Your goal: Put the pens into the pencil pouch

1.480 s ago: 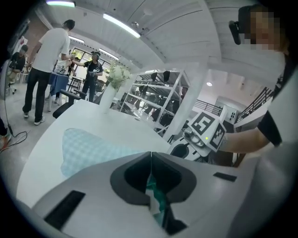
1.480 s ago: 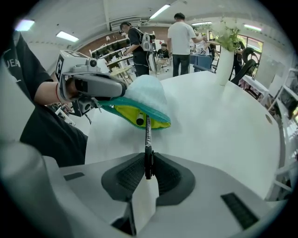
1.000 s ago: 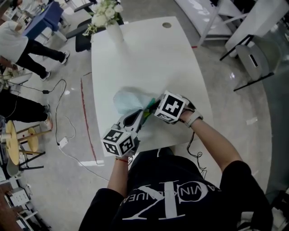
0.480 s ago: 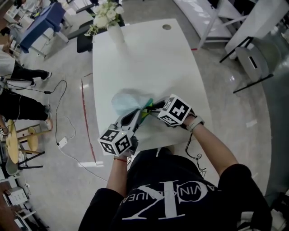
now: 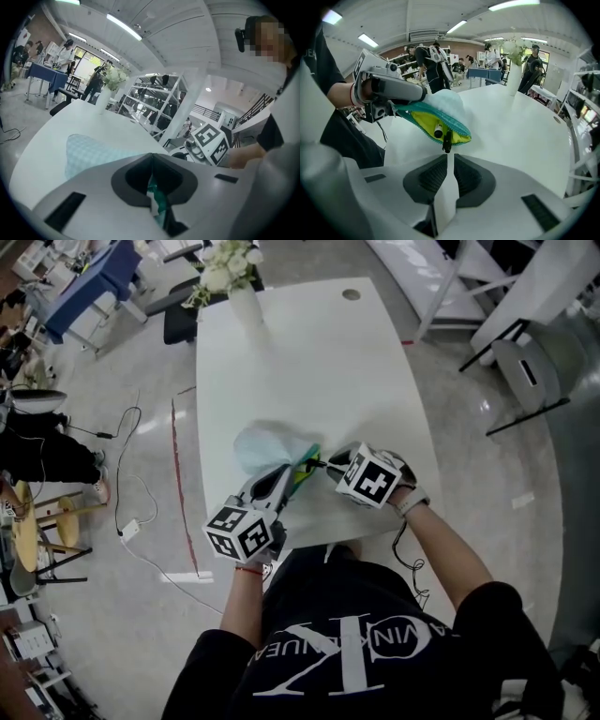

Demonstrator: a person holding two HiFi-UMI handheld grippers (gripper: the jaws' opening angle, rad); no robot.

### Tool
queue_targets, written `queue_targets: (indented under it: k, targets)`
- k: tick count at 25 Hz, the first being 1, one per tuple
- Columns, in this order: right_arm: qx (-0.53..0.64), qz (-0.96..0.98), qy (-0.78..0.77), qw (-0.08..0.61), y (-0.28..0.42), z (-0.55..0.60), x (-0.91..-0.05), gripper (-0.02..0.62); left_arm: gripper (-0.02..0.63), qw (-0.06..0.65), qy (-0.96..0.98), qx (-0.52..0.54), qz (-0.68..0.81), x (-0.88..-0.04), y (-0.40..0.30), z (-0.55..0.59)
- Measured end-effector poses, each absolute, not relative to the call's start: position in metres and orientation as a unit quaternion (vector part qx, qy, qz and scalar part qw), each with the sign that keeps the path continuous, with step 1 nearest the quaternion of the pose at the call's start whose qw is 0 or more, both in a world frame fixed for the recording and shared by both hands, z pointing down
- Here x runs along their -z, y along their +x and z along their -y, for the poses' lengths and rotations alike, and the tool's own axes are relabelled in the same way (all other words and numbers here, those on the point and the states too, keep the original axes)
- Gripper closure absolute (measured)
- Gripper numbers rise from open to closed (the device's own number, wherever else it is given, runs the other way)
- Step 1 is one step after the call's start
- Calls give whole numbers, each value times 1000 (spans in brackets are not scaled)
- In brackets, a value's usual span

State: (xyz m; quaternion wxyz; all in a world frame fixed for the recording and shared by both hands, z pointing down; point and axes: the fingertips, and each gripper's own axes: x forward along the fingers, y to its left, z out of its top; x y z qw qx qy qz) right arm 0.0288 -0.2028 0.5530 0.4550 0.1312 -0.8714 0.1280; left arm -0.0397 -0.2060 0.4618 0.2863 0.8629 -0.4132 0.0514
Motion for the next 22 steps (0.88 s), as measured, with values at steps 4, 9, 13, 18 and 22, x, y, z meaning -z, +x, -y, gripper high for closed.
queue_targets:
  k: [4,9,13,18,22]
  targets:
    - [-112,881,123,443,16,205,-547,561,600,283,865,-59,411,-463,-40,205]
    - [-108,879,112,450,7,206,-543,563,600,275,872,-73,399,-463,-34,202]
    - [-103,879,104,455,0,209,-544,563,600,270,877,-80,389,-462,-31,203]
    - [-116,877,106,453,2,208,-550,561,600,272,876,-85,390,-467,-34,202]
    - [-145,881,111,437,7,205,-551,561,600,275,869,-91,401,-475,-41,203]
